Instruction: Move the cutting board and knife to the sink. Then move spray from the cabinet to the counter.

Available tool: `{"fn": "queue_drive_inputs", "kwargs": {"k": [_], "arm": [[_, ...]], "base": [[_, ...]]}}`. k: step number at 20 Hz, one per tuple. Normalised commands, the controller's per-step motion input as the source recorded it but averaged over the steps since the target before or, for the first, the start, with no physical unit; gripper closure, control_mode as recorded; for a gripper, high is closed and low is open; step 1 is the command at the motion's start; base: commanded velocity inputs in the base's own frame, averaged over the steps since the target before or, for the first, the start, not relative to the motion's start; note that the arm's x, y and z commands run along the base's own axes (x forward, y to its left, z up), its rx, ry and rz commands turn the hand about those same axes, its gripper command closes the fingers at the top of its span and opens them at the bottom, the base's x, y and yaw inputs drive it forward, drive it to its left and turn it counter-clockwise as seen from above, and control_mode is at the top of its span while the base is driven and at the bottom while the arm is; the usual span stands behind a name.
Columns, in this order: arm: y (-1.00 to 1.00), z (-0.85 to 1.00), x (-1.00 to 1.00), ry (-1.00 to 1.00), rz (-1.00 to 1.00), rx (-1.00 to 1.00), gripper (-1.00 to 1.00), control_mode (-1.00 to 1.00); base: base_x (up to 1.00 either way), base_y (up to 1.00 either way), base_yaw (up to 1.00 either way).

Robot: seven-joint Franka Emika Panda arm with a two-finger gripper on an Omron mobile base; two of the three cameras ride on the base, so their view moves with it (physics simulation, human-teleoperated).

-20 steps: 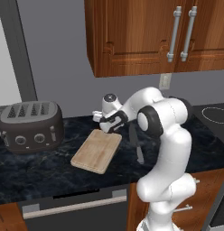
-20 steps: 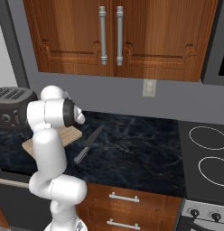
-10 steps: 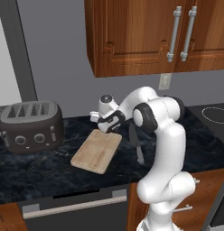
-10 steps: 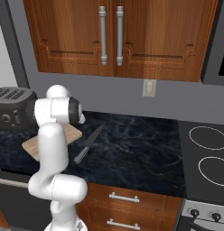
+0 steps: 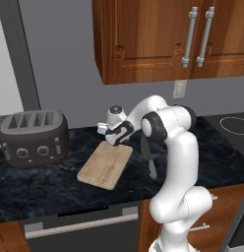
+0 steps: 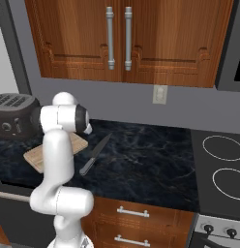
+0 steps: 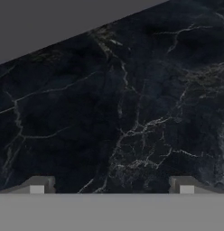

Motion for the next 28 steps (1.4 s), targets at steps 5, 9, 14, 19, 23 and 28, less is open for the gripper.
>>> {"fn": "queue_drive_inputs", "kwargs": {"k": [5, 9, 14, 19, 23, 28], "arm": [[0.01, -0.17, 0.12, 0.00, 0.02, 0.06, -1.00, -1.00], [0.03, -0.16, 0.09, 0.00, 0.01, 0.06, -1.00, -1.00], [0.06, -0.21, 0.01, 0.00, 0.00, 0.04, -1.00, -1.00], [0.11, -0.25, -0.07, 0.00, 0.00, 0.01, -1.00, -1.00], [0.14, -0.24, -0.13, 0.00, 0.00, 0.00, -1.00, -1.00], [0.17, -0.21, -0.17, -0.02, 0.00, 0.00, -1.00, -1.00]], "base": [[0.00, 0.00, 0.00], [0.00, 0.00, 0.00], [0.00, 0.00, 0.00], [0.00, 0.00, 0.00], [0.00, 0.00, 0.00], [0.00, 0.00, 0.00]]}}
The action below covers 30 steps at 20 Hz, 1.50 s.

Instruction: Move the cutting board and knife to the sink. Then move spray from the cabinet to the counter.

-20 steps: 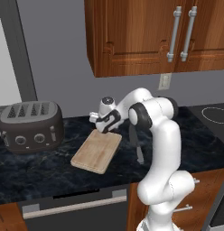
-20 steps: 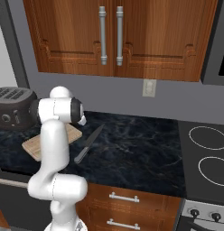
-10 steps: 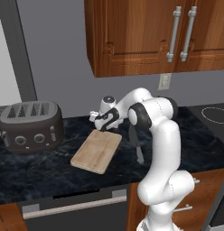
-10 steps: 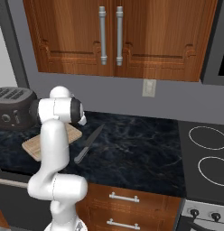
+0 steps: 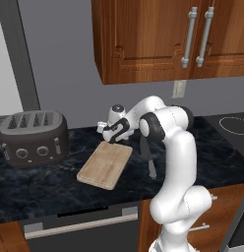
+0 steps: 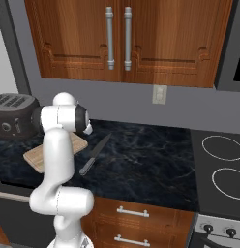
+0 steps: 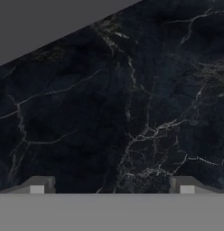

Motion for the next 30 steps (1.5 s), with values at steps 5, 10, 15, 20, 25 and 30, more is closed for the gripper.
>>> {"fn": "queue_drive_inputs", "kwargs": {"k": [5, 10, 15, 20, 25, 30], "arm": [[0.15, -0.23, -0.33, 0.00, 0.00, 0.00, -1.00, -1.00], [0.18, -0.25, -0.40, 0.00, 0.00, 0.00, -1.00, -1.00], [0.16, -0.27, -0.42, 0.00, 0.00, 0.00, -1.00, -1.00], [0.18, -0.29, -0.43, 0.00, 0.00, 0.00, -1.00, -1.00], [0.20, -0.29, -0.46, 0.00, 0.00, 0.00, -1.00, -1.00], [0.22, -0.30, -0.46, 0.00, 0.00, 0.00, -1.00, -1.00]], "base": [[0.00, 0.00, 0.00], [0.00, 0.00, 0.00], [0.00, 0.00, 0.00], [0.00, 0.00, 0.00], [0.00, 0.00, 0.00], [0.00, 0.00, 0.00]]}}
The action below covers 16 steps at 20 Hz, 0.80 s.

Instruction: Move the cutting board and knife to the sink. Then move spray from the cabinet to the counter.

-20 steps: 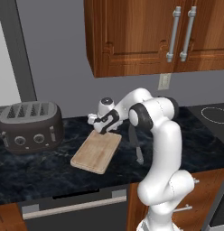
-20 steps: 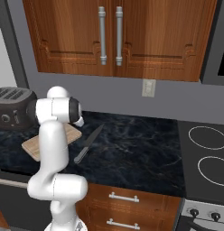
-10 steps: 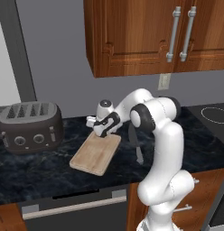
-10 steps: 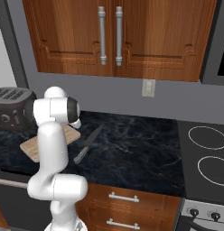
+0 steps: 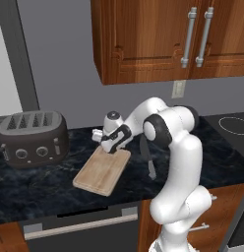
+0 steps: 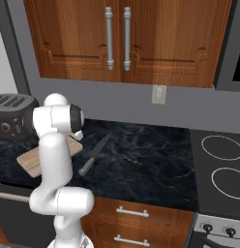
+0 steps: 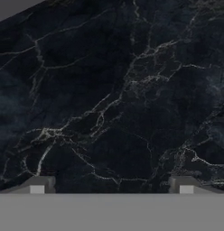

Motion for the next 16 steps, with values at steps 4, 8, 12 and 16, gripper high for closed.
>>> {"fn": "queue_drive_inputs", "kwargs": {"k": [4, 8, 12, 16], "arm": [[0.21, -0.27, -0.50, 0.00, 0.00, 0.00, -1.00, -1.00], [0.22, -0.26, -0.51, 0.00, 0.00, 0.00, -1.00, -1.00], [0.23, -0.23, -0.51, 0.00, 0.00, 0.00, -1.00, -1.00], [0.30, -0.19, -0.49, 0.00, 0.00, 0.00, -1.00, -1.00]], "base": [[0.00, 0.00, 0.00], [0.00, 0.00, 0.00], [0.00, 0.00, 0.00], [0.00, 0.00, 0.00]]}}
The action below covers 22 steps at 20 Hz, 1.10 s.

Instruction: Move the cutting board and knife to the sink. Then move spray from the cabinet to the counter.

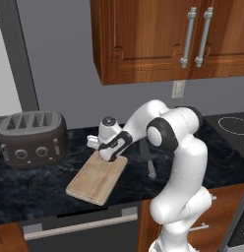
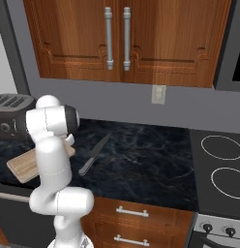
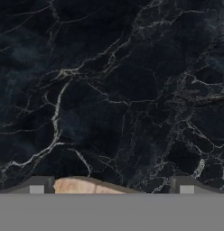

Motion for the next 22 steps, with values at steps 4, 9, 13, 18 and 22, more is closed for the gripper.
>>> {"fn": "queue_drive_inputs", "kwargs": {"k": [4, 9, 13, 18, 22], "arm": [[0.29, -0.20, -0.49, 0.02, 0.01, 0.00, -1.00, -1.00], [0.28, -0.21, -0.48, 0.03, 0.03, 0.00, -1.00, -1.00], [0.28, -0.21, -0.49, 0.03, 0.04, 0.00, -1.00, -1.00], [0.26, -0.22, -0.51, 0.02, 0.04, 0.00, -1.00, -1.00], [0.26, -0.23, -0.53, 0.01, 0.04, 0.00, -1.00, -1.00]], "base": [[0.00, 0.00, 0.00], [0.00, 0.00, 0.00], [0.00, 0.00, 0.00], [0.00, 0.00, 0.00], [0.00, 0.00, 0.00]]}}
